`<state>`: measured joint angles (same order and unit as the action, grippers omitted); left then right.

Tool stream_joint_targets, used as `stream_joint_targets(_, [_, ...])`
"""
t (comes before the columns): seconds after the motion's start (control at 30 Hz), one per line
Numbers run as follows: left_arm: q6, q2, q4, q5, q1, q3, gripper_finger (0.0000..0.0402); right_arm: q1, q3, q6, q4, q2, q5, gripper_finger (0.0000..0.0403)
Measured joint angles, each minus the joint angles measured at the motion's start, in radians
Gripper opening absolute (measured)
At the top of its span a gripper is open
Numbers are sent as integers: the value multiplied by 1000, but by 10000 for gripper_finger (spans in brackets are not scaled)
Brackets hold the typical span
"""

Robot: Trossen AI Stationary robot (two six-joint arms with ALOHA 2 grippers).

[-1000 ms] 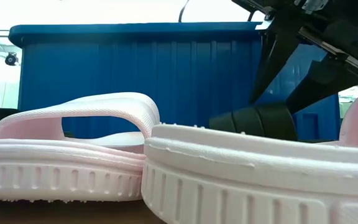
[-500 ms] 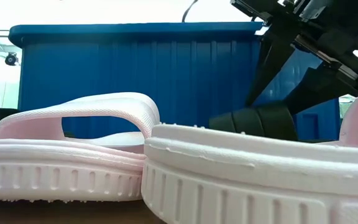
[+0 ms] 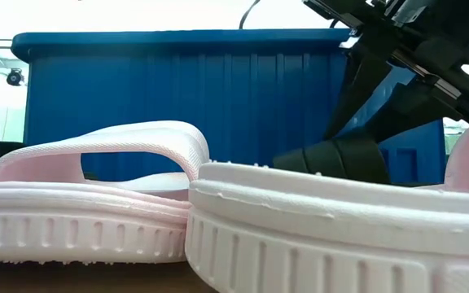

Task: Pick and place slides into bin
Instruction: Put the black slide into the blue bin

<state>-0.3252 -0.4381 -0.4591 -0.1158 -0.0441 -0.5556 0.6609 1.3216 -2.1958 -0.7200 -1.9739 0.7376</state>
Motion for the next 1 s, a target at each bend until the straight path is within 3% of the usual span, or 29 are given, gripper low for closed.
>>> stream_joint_targets(1.0, [0, 0, 1, 0, 0, 0, 190, 0, 0, 0, 3, 0, -3, 69])
